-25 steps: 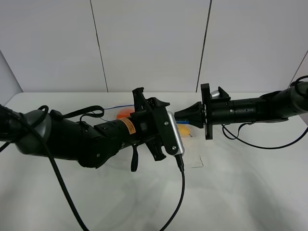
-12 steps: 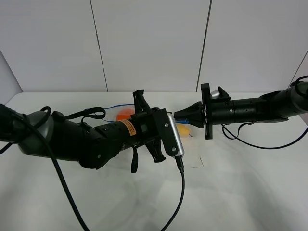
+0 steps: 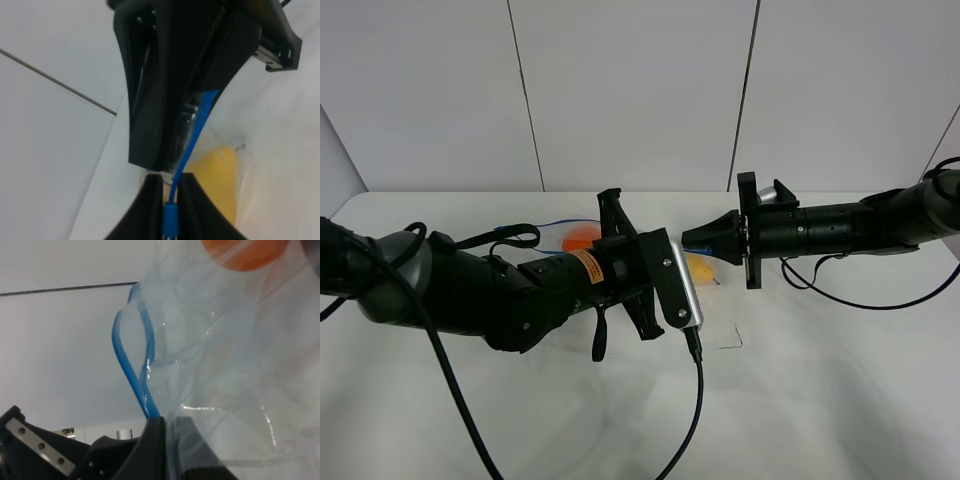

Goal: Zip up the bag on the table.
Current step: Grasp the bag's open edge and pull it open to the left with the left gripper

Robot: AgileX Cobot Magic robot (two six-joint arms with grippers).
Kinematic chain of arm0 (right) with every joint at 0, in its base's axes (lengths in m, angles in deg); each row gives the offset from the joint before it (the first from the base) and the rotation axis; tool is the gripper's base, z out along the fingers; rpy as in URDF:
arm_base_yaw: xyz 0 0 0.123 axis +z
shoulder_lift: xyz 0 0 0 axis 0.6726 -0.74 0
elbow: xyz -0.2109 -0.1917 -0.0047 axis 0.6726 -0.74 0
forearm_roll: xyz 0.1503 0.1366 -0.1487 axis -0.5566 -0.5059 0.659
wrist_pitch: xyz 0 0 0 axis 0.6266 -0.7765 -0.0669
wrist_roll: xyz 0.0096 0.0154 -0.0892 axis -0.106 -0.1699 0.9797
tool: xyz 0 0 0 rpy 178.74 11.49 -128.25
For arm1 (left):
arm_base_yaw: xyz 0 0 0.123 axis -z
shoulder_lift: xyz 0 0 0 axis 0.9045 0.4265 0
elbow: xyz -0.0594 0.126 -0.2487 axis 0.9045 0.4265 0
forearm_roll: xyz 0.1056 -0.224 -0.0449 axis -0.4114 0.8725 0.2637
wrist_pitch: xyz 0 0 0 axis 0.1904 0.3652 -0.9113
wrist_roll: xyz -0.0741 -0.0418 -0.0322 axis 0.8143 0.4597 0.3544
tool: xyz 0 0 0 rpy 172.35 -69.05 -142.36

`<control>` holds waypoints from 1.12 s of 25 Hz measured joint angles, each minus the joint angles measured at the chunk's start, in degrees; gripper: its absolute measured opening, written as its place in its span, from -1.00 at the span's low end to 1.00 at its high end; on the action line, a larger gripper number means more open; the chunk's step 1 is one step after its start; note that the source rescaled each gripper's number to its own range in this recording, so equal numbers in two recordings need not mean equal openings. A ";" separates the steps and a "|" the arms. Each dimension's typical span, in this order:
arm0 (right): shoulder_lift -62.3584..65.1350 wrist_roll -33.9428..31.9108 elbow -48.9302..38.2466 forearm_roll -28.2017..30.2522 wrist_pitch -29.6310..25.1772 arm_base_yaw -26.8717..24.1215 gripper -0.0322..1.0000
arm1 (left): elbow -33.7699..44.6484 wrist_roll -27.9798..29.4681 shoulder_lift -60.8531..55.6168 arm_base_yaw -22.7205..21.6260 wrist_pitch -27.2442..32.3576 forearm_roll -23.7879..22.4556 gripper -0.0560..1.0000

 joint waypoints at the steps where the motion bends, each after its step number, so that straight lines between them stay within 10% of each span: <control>1: 0.00 0.00 0.00 0.00 0.00 0.00 -0.93 | 0.00 -0.06 0.00 0.00 0.00 0.00 -0.89; 11: 0.00 0.00 0.00 -1.71 0.49 0.17 -0.93 | 0.62 -7.67 -0.42 -2.91 -0.51 1.23 -0.89; 28: 0.00 -0.21 0.00 -1.93 -0.02 0.63 -0.93 | 9.89 -9.35 -7.50 -20.71 -0.82 1.52 -0.89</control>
